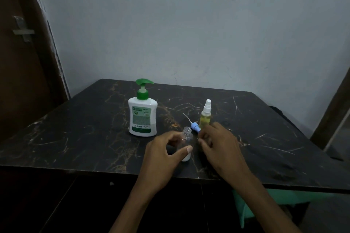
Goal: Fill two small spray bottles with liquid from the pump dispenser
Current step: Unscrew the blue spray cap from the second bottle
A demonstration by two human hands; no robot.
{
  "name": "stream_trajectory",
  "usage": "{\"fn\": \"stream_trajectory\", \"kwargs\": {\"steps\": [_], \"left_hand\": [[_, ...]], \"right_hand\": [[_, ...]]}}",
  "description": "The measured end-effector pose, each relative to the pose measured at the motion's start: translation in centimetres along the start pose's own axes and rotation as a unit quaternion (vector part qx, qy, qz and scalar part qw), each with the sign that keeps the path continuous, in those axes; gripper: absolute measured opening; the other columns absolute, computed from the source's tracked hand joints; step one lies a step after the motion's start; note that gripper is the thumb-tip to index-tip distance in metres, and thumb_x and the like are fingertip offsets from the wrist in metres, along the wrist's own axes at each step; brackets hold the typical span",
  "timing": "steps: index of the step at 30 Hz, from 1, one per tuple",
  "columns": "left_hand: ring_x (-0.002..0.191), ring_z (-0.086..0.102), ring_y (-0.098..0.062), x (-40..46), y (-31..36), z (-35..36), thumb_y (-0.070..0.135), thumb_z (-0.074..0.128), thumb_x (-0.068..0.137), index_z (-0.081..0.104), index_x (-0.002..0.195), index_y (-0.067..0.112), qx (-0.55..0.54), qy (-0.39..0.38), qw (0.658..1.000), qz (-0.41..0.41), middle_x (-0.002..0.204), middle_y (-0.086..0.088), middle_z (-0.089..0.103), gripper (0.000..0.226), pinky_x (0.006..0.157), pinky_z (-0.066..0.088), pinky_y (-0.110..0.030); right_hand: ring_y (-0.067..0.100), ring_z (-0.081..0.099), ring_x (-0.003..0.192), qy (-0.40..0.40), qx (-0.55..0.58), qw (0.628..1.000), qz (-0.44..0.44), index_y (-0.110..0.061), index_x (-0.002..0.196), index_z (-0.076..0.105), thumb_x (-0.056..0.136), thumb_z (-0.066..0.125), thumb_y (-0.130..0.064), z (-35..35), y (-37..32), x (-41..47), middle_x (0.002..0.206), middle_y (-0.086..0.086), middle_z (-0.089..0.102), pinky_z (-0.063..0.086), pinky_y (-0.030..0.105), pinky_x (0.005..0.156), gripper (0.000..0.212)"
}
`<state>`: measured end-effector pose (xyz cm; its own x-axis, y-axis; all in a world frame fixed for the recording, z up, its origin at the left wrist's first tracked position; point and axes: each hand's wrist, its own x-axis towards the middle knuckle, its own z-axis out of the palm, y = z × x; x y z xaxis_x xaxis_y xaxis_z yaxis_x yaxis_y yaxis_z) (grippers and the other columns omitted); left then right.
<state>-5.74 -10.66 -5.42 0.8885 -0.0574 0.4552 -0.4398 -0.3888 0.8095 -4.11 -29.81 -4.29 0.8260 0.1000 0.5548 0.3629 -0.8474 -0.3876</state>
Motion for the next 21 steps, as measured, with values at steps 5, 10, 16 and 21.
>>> {"fn": "stream_trajectory", "kwargs": {"steps": [5,10,16,21], "left_hand": [[0.099,0.071,0.0,0.1,0.3,0.0,0.026,0.082,0.086,0.076,0.108,0.032,0.004,0.012,1.0,0.007,0.103,0.019,0.077,0.024,0.09,0.058,-0.031],[0.104,0.07,0.002,-0.1,0.4,-0.4,0.035,0.083,0.081,0.074,0.12,0.032,0.007,0.014,1.0,-0.004,0.109,0.019,0.075,0.04,0.093,0.058,-0.03],[0.09,0.068,0.003,2.6,5.7,-6.3,0.026,0.072,0.094,0.076,0.107,0.028,0.068,0.186,0.978,0.073,0.097,0.018,0.074,0.014,0.075,0.052,-0.01],[0.079,0.073,-0.01,14.6,8.0,-11.5,0.023,0.065,0.092,0.079,0.092,0.016,0.151,0.24,0.955,0.082,0.086,0.004,0.077,0.016,0.08,0.062,-0.032]], "right_hand": [[-0.008,0.061,0.118,-0.095,0.22,0.97,-0.028,-0.058,0.132,0.047,0.089,0.074,-0.015,-0.4,-2.3,-2.8,0.126,-0.032,0.063,0.045,0.012,0.099,0.067],[-0.012,0.064,0.1,-0.035,0.182,0.983,-0.008,-0.056,0.123,0.048,0.09,0.069,-0.016,1.6,-3.0,-2.3,0.106,-0.035,0.068,0.05,0.016,0.087,0.056],[-0.006,0.065,0.092,0.016,0.212,0.977,-0.012,-0.039,0.113,0.06,0.087,0.081,-0.033,2.8,-3.8,0.9,0.102,-0.021,0.07,0.055,0.019,0.08,0.034],[-0.011,0.055,0.104,0.052,0.197,0.977,-0.062,-0.039,0.136,0.052,0.093,0.072,-0.044,4.5,-5.0,4.2,0.118,-0.02,0.055,0.051,0.015,0.085,0.047]]}}
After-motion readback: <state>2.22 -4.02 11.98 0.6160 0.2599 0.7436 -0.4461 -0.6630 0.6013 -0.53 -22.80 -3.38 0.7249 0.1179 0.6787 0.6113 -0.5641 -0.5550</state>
